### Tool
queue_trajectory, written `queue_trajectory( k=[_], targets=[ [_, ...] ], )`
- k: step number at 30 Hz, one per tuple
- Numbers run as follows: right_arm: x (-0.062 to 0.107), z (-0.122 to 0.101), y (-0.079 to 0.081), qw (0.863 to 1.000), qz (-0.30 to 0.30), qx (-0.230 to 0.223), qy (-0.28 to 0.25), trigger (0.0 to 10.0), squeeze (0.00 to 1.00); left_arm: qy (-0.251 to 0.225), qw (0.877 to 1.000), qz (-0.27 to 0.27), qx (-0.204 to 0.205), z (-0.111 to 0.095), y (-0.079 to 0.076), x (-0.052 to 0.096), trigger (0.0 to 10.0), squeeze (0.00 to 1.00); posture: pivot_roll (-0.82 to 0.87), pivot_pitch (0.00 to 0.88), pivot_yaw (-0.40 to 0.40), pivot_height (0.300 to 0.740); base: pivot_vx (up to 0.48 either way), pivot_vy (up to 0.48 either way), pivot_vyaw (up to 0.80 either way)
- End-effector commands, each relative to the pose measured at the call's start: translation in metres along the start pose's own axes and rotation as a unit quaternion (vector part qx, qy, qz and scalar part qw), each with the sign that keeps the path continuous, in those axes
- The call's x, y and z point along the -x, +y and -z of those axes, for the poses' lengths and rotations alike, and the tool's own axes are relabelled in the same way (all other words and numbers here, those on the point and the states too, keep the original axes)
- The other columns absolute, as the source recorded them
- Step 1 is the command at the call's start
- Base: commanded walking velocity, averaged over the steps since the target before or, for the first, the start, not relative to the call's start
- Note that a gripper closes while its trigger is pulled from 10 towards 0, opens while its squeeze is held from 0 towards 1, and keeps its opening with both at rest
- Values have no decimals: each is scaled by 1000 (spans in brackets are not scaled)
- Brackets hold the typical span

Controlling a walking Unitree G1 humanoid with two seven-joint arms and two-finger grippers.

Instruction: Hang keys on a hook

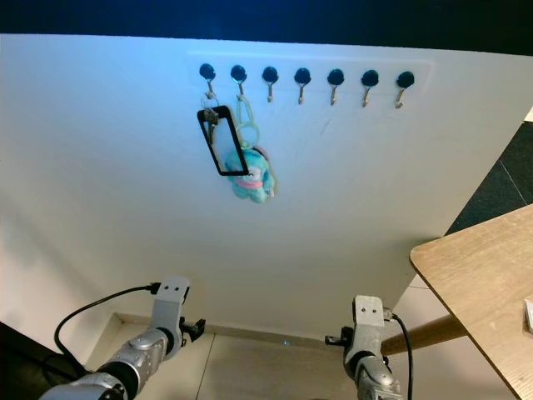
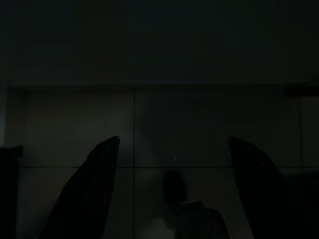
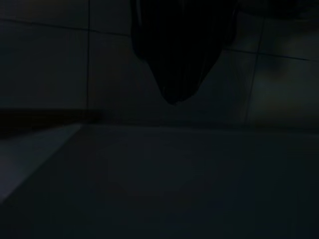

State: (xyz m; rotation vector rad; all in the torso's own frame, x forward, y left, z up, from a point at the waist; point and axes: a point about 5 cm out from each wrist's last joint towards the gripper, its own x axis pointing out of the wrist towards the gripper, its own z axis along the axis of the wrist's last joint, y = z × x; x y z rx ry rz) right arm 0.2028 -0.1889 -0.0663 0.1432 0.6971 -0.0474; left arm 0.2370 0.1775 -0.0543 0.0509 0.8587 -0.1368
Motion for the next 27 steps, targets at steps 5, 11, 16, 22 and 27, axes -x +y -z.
queue_trajectory(
  k=[5, 11, 16, 22, 27],
  targets=[
    [1, 4, 1, 1000, -3, 3, 8, 10000, 0, 2, 1000, 0, -11, 0, 2, 0, 10000, 0, -17, 0, 17, 740, 0, 0, 0],
    [-2, -3, 4, 1000, -12, -3, 1, 10000, 0, -6, 1000, -4, -5, -4, 1, 0, 10000, 0, -5, 14, 1, 740, 0, 0, 0],
    [-2, -3, 8, 1000, -22, -20, -7, 10000, 1000, -7, 1000, -6, -4, -1, 1, 0, 10000, 0, 7, 41, 9, 740, 0, 0, 0],
    [5, 15, 9, 999, -17, -24, 12, 10000, 1000, 2, 1000, -11, -2, 11, 9, 4, 10000, 0, 20, 15, 5, 740, 0, 0, 0],
    [9, 24, 6, 999, -14, -14, 28, 10000, 0, 6, 1000, -17, 5, 16, 15, 6, 10000, 0, 29, 0, 1, 740, 0, 0, 0]
  ],
)
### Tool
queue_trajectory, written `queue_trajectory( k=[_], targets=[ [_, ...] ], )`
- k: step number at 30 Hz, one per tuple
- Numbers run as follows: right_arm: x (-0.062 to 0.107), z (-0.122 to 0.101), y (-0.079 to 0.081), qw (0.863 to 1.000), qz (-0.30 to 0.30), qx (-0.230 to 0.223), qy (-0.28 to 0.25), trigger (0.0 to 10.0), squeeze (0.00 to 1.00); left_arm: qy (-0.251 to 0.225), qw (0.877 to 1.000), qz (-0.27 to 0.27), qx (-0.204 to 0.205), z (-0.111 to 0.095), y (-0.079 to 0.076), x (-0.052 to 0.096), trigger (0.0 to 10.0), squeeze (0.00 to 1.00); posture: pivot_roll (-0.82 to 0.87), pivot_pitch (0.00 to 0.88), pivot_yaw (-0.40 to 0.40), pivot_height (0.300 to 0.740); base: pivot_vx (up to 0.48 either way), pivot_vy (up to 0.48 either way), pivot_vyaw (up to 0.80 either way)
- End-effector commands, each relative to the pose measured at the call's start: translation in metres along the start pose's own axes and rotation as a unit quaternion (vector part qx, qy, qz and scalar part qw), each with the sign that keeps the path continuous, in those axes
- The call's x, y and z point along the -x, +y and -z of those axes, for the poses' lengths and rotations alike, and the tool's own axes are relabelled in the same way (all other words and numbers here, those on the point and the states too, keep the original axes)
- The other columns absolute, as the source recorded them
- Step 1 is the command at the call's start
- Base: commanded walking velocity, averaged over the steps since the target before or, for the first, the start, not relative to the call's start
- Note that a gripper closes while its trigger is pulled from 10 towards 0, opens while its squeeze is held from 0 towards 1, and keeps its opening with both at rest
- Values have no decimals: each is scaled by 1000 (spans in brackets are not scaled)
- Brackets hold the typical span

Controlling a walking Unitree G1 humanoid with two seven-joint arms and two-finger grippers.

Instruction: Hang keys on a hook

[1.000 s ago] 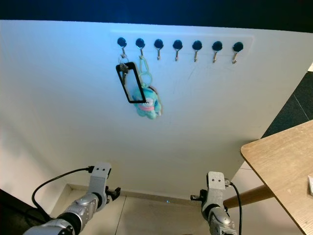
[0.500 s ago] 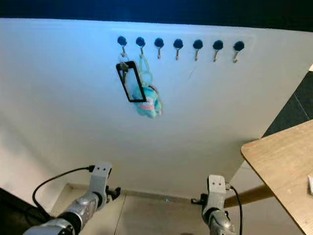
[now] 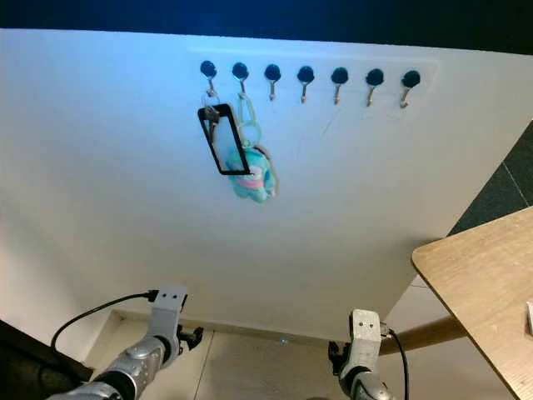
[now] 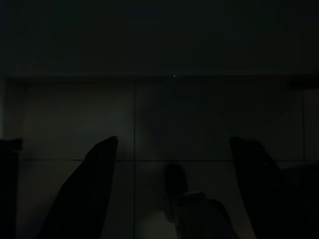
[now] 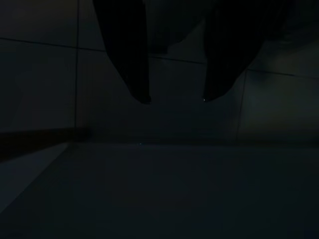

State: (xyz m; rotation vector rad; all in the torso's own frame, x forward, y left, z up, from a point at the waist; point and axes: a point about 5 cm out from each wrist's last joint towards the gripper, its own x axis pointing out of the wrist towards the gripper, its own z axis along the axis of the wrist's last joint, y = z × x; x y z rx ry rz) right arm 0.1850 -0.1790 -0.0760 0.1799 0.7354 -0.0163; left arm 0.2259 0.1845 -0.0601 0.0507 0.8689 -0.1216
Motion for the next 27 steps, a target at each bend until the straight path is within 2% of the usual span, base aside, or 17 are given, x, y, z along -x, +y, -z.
queue_trajectory(
  k=[1, 5, 6, 10, 17, 20, 21, 22, 23, 27],
  targets=[
    [0, 2, -2, 1000, 10, -9, 6, 10000, 0, 1, 1000, -11, 0, 2, 11, 3, 10000, 0, 30, 0, 2, 740, 0, 0, 0],
    [-2, -3, -4, 1000, 17, -5, 5, 10000, 0, 1, 1000, -12, -6, -1, 12, 2, 10000, 0, 30, 0, 4, 740, 0, 0, 0],
    [-5, -12, -1, 1000, 11, 0, -11, 10000, 0, -2, 1000, -13, -13, -5, 12, 1, 10000, 0, 28, 0, 6, 740, 0, 0, 0],
    [-8, -25, 1, 999, 11, -9, -40, 10000, 0, -12, 1000, -14, -9, -13, 13, 1, 10000, 0, 30, 0, 7, 740, 0, 0, 0],
    [-8, -27, -2, 999, 19, 7, -43, 10000, 0, -9, 1000, -12, 6, -9, 7, 0, 10000, 0, 30, 0, -7, 740, 0, 0, 0],
    [-5, -19, -6, 1000, 16, 7, -25, 10000, 0, -6, 1000, -5, 9, -2, -1, 0, 10000, 0, 30, 0, -22, 740, 0, 0, 0],
    [-4, -15, -10, 1000, 19, 8, -10, 10000, 0, -7, 1000, -1, 16, -1, -4, -1, 10000, 471, 26, 0, -31, 740, 0, 0, 0],
    [-4, -14, -11, 1000, 20, 9, -7, 10000, 0, -8, 1000, 1, 18, -1, -4, -1, 10000, 471, 26, 0, -31, 740, 0, 0, 0],
    [-3, -14, -13, 1000, 25, 11, -5, 10000, 0, -9, 1000, 4, 24, -1, -5, -1, 10000, 1000, 26, 0, -34, 740, 0, 0, 0],
    [-3, -15, -15, 999, 32, 17, -4, 10000, 0, -8, 1000, 4, 21, -1, -5, -1, 10000, 1000, 23, 0, -36, 740, 0, 0, 0]
  ],
)
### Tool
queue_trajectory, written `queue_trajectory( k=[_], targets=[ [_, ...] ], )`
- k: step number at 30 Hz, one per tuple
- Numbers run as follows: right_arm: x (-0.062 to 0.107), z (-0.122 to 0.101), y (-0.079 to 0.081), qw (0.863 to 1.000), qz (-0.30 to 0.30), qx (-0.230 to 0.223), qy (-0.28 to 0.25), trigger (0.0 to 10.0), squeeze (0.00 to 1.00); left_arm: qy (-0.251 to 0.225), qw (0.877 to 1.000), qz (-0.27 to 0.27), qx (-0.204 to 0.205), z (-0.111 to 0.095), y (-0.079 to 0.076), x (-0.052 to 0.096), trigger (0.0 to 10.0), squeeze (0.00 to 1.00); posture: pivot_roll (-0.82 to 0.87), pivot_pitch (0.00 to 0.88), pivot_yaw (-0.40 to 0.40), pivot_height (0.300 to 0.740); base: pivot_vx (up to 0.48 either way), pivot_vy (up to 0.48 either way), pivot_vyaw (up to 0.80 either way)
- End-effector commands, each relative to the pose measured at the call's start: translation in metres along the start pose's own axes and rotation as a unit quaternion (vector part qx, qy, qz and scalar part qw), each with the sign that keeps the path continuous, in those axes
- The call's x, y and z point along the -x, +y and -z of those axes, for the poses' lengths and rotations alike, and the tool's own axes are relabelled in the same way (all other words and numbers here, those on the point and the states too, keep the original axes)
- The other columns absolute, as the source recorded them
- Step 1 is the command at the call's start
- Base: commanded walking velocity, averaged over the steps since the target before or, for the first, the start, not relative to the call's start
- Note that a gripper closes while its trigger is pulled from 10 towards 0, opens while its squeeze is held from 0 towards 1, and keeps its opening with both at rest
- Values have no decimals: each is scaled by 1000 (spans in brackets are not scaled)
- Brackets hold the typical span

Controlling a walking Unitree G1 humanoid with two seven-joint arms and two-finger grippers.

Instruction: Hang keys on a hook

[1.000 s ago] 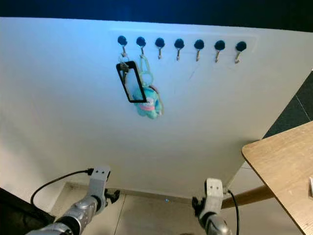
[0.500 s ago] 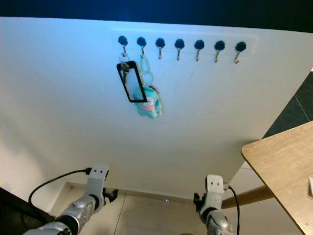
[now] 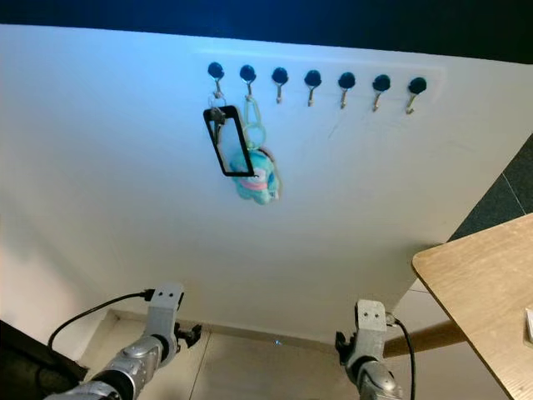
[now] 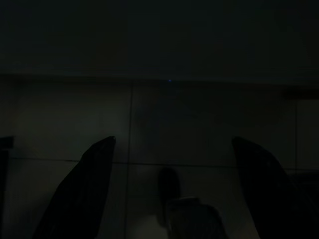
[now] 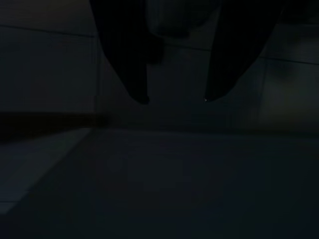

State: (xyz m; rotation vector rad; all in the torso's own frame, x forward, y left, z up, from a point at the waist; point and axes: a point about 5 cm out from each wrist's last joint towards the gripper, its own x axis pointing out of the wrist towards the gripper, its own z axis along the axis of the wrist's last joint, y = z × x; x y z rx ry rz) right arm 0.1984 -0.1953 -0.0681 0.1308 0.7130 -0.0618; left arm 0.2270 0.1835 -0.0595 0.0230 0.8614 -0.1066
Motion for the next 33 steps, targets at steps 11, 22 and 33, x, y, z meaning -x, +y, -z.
queue_trajectory(
  k=[11, 22, 33],
  targets=[
    [-3, -4, 6, 1000, 3, -3, -2, 10000, 0, 10, 1000, -14, -13, 1, 3, 0, 10000, 0, 22, 0, -19, 740, 0, 0, 0],
    [-4, -5, 8, 1000, 5, -1, -2, 10000, 0, -1, 1000, -12, -13, -6, 3, -1, 10000, 43, 25, 0, -13, 740, 0, 0, 0],
    [-1, -1, 0, 1000, 17, -7, 1, 10000, 0, -6, 1000, -20, 7, -5, 5, 0, 10000, 1000, 24, 16, -12, 740, 0, 0, 0]
  ],
)
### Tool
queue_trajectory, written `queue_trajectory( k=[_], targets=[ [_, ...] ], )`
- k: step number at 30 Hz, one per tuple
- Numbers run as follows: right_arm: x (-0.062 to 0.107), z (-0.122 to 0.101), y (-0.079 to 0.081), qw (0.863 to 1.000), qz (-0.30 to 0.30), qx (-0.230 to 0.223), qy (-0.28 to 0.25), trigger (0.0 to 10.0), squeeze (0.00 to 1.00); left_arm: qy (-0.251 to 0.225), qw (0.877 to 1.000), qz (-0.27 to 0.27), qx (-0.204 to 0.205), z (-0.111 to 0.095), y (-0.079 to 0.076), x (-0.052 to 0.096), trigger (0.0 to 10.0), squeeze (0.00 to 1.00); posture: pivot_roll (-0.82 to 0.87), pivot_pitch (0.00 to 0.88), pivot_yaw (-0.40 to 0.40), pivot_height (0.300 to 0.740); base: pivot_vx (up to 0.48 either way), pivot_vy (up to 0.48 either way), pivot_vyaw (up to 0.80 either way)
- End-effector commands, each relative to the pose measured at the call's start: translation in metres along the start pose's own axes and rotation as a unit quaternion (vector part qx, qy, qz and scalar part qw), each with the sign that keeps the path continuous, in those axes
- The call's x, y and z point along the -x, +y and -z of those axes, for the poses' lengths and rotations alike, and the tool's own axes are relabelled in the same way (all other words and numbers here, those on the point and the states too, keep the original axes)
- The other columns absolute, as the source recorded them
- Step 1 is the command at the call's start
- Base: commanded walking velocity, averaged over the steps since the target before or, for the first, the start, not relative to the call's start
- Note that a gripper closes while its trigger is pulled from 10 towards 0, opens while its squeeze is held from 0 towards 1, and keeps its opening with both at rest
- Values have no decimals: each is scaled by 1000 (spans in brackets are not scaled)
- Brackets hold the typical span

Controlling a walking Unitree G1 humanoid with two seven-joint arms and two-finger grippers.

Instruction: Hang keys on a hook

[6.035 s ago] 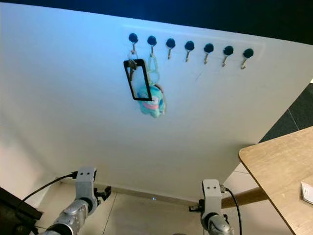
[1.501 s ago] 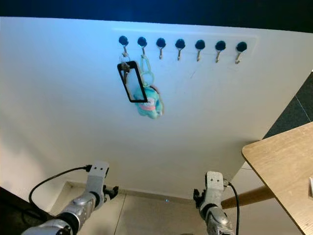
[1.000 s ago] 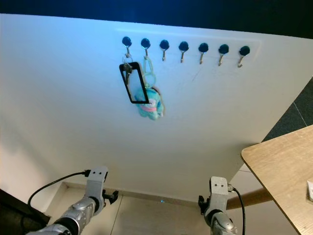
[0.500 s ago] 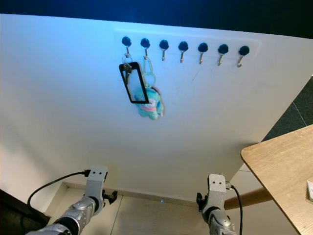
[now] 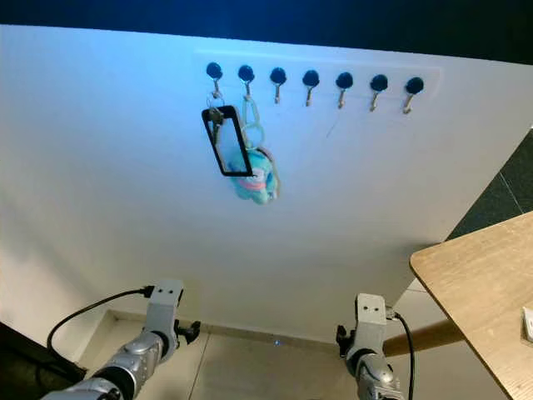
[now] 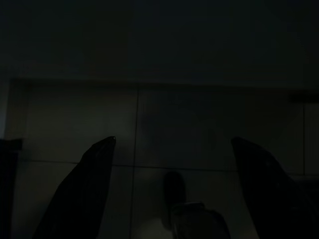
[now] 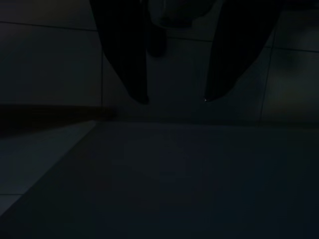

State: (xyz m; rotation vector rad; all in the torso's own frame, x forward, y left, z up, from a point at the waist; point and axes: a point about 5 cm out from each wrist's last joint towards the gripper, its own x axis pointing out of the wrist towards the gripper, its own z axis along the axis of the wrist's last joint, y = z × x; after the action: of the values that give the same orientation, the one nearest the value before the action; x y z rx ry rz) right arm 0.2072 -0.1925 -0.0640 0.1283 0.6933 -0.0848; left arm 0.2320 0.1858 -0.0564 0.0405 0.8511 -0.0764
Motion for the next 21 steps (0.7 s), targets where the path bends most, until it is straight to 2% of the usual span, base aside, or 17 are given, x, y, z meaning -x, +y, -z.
queue_trajectory(
  k=[1, 4, 5, 6, 9, 10, 11, 14, 15, 16, 17, 19, 20, 21],
  targets=[
    [3, 8, -5, 1000, 7, -4, 13, 10000, 0, 0, 1000, 5, 6, 2, 0, 0, 10000, 1000, 24, 6, -14, 740, 0, 0, 0],
    [4, 8, -5, 1000, -2, -19, 9, 10000, 0, 1, 1000, 8, -4, 2, -2, 0, 10000, 1000, 27, 7, -18, 740, 0, 0, 0],
    [3, 6, -5, 1000, -1, -26, 5, 10000, 1000, -1, 1000, 4, 4, 1, -2, 0, 10000, 424, 22, 29, -20, 740, 0, 0, 0],
    [3, 5, -5, 1000, -3, -25, 3, 10000, 1000, -4, 1000, 4, 3, -1, -3, 0, 10000, 0, 20, 33, -24, 740, 0, 0, 0],
    [2, 5, -4, 1000, -1, -16, 5, 10000, 1000, -7, 1000, 8, -3, -2, -5, -1, 10000, 0, 21, 37, -25, 740, 0, 0, 0],
    [2, 5, -3, 1000, 0, -13, 6, 10000, 580, -6, 1000, 10, -6, -1, -6, -1, 10000, 0, 21, 38, -25, 740, 0, 0, 0],
    [2, 6, -3, 1000, 1, -17, 6, 10000, 0, -4, 1000, 9, -7, 1, -6, 0, 10000, 0, 20, 40, -27, 740, 0, 0, 0],
    [3, 7, -2, 1000, -4, -28, 5, 10000, 4, -1, 1000, 12, -6, 5, -6, 0, 10000, 0, 24, 38, -27, 740, 0, 0, 0],
    [4, 8, -2, 999, -6, -31, 6, 10000, 871, 0, 1000, 15, -2, 6, -6, 1, 10000, 1000, 25, 38, -27, 740, 0, 0, 0],
    [4, 8, -2, 999, -6, -31, 6, 10000, 871, 0, 1000, 15, -2, 6, -6, 1, 10000, 1000, 25, 38, -27, 740, 0, 0, 0],
    [4, 10, -2, 1000, -9, -28, 9, 10000, 1000, 2, 1000, 20, -1, 8, -6, 1, 10000, 1000, 26, 36, -30, 740, 0, 0, 0],
    [5, 13, -3, 1000, -2, -13, 18, 10000, 1000, 8, 1000, 13, -9, 12, -5, 2, 10000, 1000, 25, 34, -28, 740, 0, 0, 0],
    [5, 14, -4, 1000, 0, -9, 20, 10000, 918, 9, 1000, 9, -8, 14, -5, 2, 10000, 933, 25, 34, -28, 740, 0, 0, 0],
    [5, 14, -4, 1000, 0, -9, 20, 10000, 918, 9, 1000, 9, -8, 14, -5, 2, 10000, 933, 25, 34, -28, 740, 0, 0, 0]
  ],
)
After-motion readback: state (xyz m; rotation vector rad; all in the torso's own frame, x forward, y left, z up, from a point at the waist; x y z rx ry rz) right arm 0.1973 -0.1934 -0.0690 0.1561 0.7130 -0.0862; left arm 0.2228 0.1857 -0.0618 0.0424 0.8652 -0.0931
